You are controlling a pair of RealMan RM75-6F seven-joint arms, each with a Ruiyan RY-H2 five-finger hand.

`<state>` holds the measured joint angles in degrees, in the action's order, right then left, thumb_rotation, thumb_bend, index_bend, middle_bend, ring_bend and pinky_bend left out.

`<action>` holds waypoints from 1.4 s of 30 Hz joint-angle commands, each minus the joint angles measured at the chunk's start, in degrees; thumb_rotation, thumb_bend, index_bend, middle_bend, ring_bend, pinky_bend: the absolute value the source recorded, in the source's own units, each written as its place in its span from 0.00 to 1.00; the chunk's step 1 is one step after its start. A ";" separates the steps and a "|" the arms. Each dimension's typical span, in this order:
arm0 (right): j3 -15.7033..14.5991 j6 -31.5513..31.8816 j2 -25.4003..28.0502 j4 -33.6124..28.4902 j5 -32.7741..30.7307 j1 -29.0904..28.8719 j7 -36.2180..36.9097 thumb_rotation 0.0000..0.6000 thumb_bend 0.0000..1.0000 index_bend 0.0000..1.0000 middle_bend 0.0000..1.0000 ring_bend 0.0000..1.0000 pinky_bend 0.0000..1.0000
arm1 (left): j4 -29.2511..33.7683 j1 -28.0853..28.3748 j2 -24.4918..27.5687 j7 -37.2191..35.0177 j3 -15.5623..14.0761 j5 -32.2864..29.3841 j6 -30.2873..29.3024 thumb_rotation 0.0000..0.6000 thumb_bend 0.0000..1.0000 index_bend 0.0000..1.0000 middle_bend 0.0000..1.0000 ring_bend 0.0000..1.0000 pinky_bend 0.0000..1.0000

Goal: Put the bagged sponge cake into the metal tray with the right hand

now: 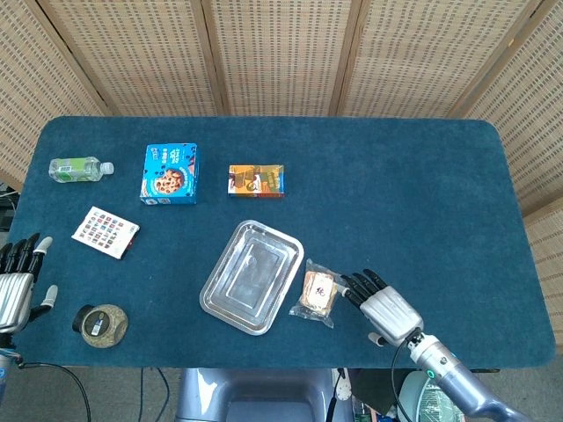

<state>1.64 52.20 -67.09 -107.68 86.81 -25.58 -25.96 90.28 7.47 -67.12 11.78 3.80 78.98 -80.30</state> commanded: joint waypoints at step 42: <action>0.69 -6.88 -11.64 0.26 -25.82 -18.51 -19.67 1.00 0.22 0.00 0.00 0.00 0.00 | -0.25 0.12 0.53 -1.06 0.10 -1.00 0.43 1.00 0.42 0.00 0.00 0.00 0.00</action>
<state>2.49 45.45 -78.43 -107.79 61.24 -43.78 -45.66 90.05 7.58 -66.59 10.75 3.88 78.00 -79.89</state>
